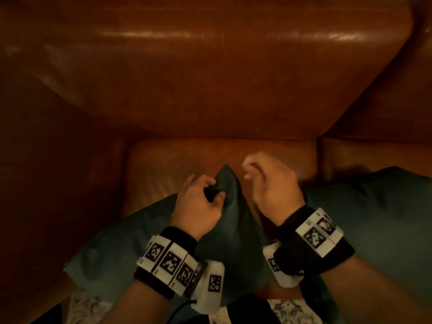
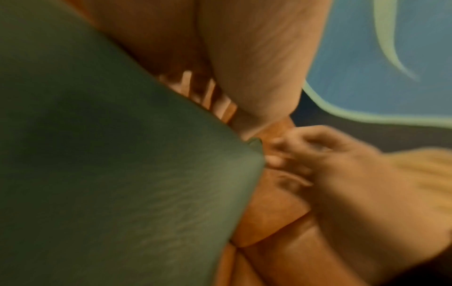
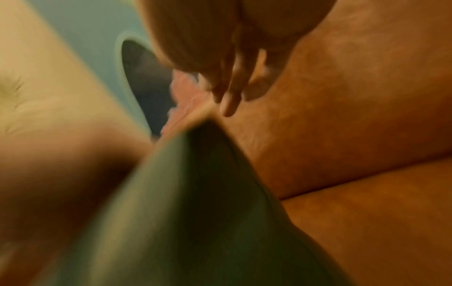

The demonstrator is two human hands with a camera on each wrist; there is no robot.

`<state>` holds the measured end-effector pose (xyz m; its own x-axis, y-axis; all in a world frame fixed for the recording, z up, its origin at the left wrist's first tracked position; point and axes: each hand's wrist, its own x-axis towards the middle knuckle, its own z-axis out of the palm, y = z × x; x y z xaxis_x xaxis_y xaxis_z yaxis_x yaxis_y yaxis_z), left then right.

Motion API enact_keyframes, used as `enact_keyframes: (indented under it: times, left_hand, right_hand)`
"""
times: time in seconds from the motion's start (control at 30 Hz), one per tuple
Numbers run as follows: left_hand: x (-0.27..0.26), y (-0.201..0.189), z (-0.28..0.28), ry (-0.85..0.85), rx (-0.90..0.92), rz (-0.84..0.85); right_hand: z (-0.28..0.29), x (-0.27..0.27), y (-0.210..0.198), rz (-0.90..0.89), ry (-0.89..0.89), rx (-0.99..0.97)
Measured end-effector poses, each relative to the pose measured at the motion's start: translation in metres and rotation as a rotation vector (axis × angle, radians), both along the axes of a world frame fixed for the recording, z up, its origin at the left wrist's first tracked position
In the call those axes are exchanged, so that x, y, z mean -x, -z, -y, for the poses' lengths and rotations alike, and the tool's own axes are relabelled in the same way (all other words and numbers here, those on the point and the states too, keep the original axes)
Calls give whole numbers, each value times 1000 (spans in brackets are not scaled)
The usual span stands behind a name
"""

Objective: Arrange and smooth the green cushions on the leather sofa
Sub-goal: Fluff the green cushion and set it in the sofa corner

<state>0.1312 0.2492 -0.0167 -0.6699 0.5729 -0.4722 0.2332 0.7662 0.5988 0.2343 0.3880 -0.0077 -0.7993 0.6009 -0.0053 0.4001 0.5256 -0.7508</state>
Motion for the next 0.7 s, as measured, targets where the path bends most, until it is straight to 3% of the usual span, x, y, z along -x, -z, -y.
enact_keyframes:
  times: [0.1,0.3,0.37,0.43,0.53,0.7]
  left_hand:
    - [8,1,0,65,92,-31]
    - [3,-3,-2,91,-45,-238]
    - [3,-5,2,26,-157,-291]
    - [3,-6,4,-89,-267,-295]
    - [2,-6,3,-149,-265,-232]
    - [12,-3,12,46,-102,-121]
  right_hand:
    - [-19,3,-4,-35,176,129]
    - [-17,22,0,267,-317,184]
    - [-13,27,2,276,-369,181]
    - [-8,26,4,184,-304,240]
    - [3,21,8,97,-193,313]
    - [-1,12,22,7,-24,406]
